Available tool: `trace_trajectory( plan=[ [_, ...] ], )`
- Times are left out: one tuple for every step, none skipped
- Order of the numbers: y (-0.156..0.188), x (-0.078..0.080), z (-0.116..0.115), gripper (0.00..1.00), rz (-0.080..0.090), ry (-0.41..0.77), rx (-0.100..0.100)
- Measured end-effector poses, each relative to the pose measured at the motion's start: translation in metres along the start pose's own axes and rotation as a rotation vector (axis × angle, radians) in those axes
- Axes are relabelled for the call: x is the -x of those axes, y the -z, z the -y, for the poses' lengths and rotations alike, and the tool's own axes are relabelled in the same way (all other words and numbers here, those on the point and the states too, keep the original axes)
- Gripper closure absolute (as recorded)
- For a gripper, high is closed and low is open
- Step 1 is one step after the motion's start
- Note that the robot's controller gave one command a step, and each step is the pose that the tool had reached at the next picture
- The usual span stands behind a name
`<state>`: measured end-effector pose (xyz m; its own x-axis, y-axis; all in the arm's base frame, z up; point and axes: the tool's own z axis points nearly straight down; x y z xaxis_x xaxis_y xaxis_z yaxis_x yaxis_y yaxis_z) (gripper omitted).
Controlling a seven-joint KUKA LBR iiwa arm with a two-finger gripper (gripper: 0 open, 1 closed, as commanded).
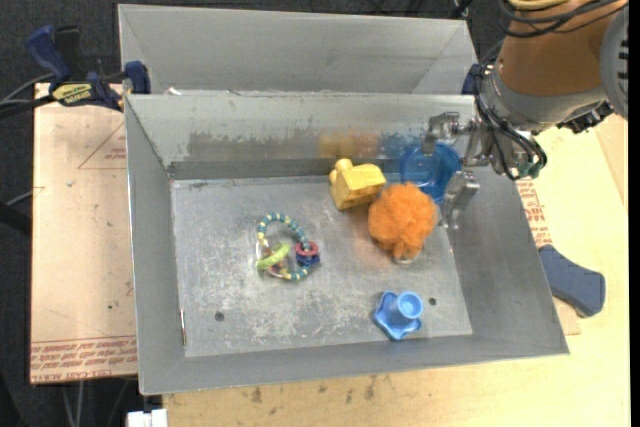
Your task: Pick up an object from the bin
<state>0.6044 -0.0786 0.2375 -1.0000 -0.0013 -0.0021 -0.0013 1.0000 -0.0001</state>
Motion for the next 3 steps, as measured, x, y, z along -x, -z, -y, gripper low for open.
trace_trajectory(
  plan=[
    [0.000,0.000,0.000,0.00,0.000,0.000,0.000],
    [-0.116,-0.016,-0.017,1.00,-0.001,0.230,0.002],
    [-0.115,-0.015,-0.017,1.00,0.001,0.230,0.002]
  ],
)
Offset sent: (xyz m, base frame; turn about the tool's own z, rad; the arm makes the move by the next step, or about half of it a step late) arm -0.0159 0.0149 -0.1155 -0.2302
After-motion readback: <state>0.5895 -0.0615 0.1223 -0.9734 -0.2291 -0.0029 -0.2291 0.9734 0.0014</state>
